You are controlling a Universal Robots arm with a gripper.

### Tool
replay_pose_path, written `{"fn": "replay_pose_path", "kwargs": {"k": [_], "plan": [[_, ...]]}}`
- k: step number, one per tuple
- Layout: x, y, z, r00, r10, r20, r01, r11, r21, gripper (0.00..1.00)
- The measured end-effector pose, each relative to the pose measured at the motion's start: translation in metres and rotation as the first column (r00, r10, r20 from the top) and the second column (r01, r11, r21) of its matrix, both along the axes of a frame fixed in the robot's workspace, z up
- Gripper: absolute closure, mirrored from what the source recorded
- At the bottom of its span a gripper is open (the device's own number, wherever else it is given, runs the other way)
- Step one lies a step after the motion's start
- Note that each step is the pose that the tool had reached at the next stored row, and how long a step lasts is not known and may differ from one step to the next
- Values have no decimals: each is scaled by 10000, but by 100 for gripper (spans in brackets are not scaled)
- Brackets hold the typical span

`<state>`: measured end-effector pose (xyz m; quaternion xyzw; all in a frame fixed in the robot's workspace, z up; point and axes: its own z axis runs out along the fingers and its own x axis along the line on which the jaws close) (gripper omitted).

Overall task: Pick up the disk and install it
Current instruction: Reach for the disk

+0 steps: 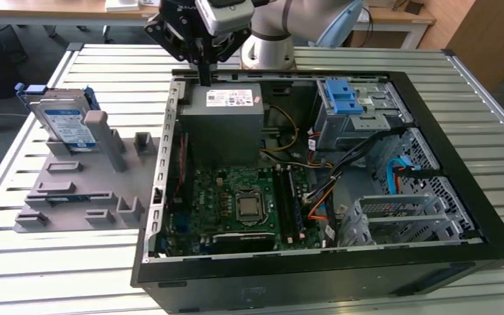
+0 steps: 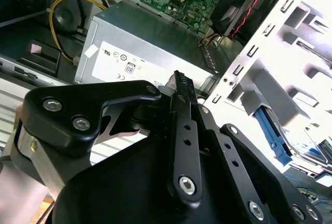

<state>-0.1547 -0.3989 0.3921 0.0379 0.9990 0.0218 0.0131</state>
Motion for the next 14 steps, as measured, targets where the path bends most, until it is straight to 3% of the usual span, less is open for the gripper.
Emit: {"fn": "replay_pose_path", "kwargs": {"k": [14], "plan": [[-113, 0, -6, 10000, -1, 0, 1, 10000, -1, 89]]}}
